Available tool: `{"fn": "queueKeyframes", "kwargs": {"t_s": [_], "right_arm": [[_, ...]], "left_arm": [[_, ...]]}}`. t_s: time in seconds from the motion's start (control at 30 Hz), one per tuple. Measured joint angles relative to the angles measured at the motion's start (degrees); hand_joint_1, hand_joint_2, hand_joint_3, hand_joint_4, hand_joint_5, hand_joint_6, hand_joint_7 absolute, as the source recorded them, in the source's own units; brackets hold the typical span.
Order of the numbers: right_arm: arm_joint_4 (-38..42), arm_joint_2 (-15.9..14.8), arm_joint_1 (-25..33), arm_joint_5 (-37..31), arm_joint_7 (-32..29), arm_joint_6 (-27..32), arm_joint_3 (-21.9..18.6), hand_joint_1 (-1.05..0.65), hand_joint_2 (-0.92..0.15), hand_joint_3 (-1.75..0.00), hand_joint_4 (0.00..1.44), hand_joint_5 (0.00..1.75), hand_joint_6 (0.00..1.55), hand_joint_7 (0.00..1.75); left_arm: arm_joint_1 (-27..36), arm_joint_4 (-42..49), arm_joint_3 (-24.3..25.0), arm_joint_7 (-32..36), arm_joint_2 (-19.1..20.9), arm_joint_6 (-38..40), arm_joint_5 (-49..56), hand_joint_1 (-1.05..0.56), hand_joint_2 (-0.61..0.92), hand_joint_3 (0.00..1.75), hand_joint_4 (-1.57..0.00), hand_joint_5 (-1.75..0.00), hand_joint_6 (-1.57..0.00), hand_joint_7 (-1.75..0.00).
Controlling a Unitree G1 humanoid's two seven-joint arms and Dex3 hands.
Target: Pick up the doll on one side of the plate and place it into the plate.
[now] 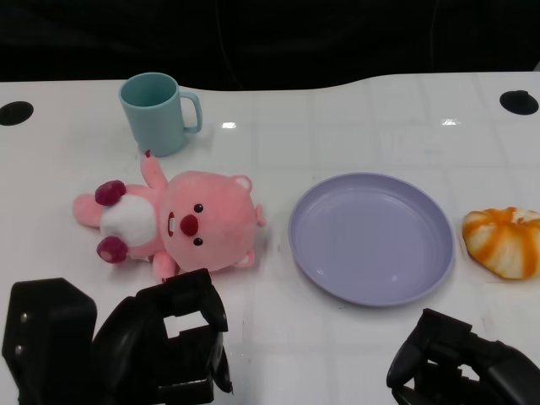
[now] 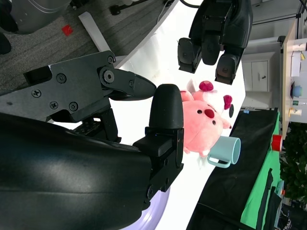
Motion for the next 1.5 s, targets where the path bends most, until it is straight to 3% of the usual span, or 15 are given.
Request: {"fn": "queueKeyframes", "kwargs": {"t_s": [0.2, 0.33, 0.5, 0.67, 0.83, 1.27, 1.5], "right_arm": [[0.02, 0.08, 0.21, 0.01, 0.00, 0.00, 0.01, -0.18, -0.85, -0.69, 0.66, 1.75, 0.42, 1.69], [0.02, 0.11, 0.38, 0.00, 0.00, 0.00, 0.03, -0.17, -0.84, -0.70, 0.66, 1.75, 0.42, 1.69], [0.02, 0.12, 0.52, -0.01, 0.00, 0.00, 0.04, -0.18, -0.83, -0.71, 0.66, 1.75, 0.43, 1.70], [0.02, 0.13, 0.77, -0.14, 0.00, -0.02, 0.08, -0.18, -0.82, -0.72, 0.66, 1.75, 0.43, 1.69], [0.01, 0.15, 1.03, -0.20, 0.00, -0.05, 0.10, -0.18, -0.82, -0.72, 0.66, 1.75, 0.43, 1.69], [-0.06, 0.25, 1.68, -0.26, -0.02, -0.09, 0.41, -0.19, -0.81, -0.75, 0.66, 1.75, 0.44, 1.69], [-0.24, 0.37, 2.03, -0.26, -0.37, -0.08, 0.85, -0.18, -0.79, -0.77, 0.67, 1.75, 0.45, 1.70]], "left_arm": [[0.19, 0.30, -0.07, 0.04, 0.02, -4.11, 1.61, -0.08, 0.40, 1.42, -0.83, -1.56, -0.84, -1.28], [0.19, -0.08, 0.04, 0.07, 0.03, -5.58, 2.43, -0.12, 0.41, 1.32, -0.75, -1.41, -0.76, -1.02], [-0.34, -0.54, 0.34, 0.26, 0.81, -7.74, 4.14, -0.20, 0.64, 0.78, -0.59, -1.16, -0.69, -0.56], [-2.46, -0.81, 0.09, 0.29, 4.71, -12.67, 11.43, -0.34, 0.89, 0.22, -0.41, -0.84, -0.62, -0.15], [-5.77, 0.42, 0.01, 0.11, 9.13, -17.11, 18.11, -0.46, 0.92, 0.08, -0.25, -0.74, -0.52, -0.04], [-16.17, 4.83, -3.05, -0.02, 22.13, -21.17, 44.51, -0.62, 0.92, 0.05, -0.02, -0.55, -0.28, 0.00], [-22.24, 8.54, -6.74, -2.62, 26.18, -20.76, 56.27, -0.66, 0.92, 0.05, 0.00, -0.32, -0.19, 0.00]]}}
